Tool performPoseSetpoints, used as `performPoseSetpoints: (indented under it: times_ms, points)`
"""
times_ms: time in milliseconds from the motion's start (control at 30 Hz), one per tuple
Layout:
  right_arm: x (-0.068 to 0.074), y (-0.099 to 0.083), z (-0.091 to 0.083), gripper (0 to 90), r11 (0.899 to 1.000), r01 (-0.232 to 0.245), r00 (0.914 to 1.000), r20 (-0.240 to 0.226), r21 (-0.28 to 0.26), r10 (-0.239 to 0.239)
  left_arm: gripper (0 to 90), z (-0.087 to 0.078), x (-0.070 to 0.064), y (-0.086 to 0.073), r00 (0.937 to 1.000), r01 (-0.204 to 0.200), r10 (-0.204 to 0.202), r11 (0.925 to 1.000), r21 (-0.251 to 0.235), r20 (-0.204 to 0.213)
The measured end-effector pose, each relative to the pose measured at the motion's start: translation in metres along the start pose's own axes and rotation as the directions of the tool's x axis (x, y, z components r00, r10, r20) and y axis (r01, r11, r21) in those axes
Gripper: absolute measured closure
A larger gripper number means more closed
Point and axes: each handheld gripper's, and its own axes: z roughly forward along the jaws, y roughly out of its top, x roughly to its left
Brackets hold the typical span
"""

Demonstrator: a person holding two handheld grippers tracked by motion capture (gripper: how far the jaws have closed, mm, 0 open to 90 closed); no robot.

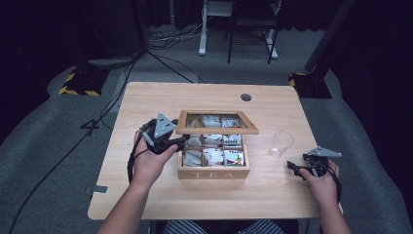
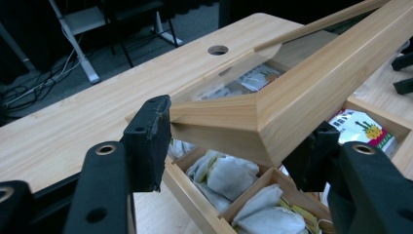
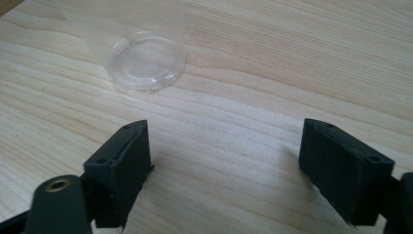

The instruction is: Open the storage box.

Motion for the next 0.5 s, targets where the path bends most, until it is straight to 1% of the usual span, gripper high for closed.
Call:
performPoseSetpoints:
  times_ms: [33, 333, 367, 400, 433, 467, 500]
  points:
    - [0.0008, -0.0012, -0.0013, 23.6, 1.000, -0.007, 0.9999, 0.011, -0.006, 0.007, 42.4, 0.0001, 0.0009, 0.0013, 1.0000, 0.001, -0.001, 1.0000, -0.003, -0.001]
    - [0.0025, -0.0042, -0.0048, 27.0, 1.000, -0.009, 0.9998, 0.016, -0.012, 0.009, 44.2, 0.0000, 0.0041, 0.0053, 1.0000, -0.003, 0.003, 0.9999, -0.016, -0.002]
    - [0.0033, -0.0045, -0.0061, 29.6, 1.000, -0.014, 0.9998, 0.013, -0.008, 0.014, 44.3, 0.0001, 0.0042, 0.0061, 1.0000, -0.003, 0.003, 0.9998, -0.019, -0.003]
    - [0.0033, -0.0045, -0.0061, 29.6, 1.000, -0.014, 0.9998, 0.013, -0.008, 0.014, 44.4, 0.0001, 0.0042, 0.0061, 1.0000, -0.003, 0.003, 0.9998, -0.019, -0.003]
    - [0.0047, -0.0040, -0.0084, 35.2, 1.000, -0.011, 0.9999, 0.006, 0.000, 0.011, 44.5, 0.0004, 0.0051, 0.0071, 1.0000, -0.007, 0.007, 0.9997, -0.022, -0.004]
    - [0.0053, -0.0035, -0.0096, 35.9, 1.000, -0.012, 0.9999, -0.004, 0.004, 0.012, 44.5, 0.0008, 0.0054, 0.0075, 1.0000, -0.005, 0.004, 0.9996, -0.026, -0.004]
    - [0.0053, -0.0035, -0.0096, 35.9, 1.000, -0.012, 0.9999, -0.004, 0.004, 0.012, 44.5, 0.0008, 0.0054, 0.0075, 1.0000, -0.005, 0.004, 0.9996, -0.026, -0.004]
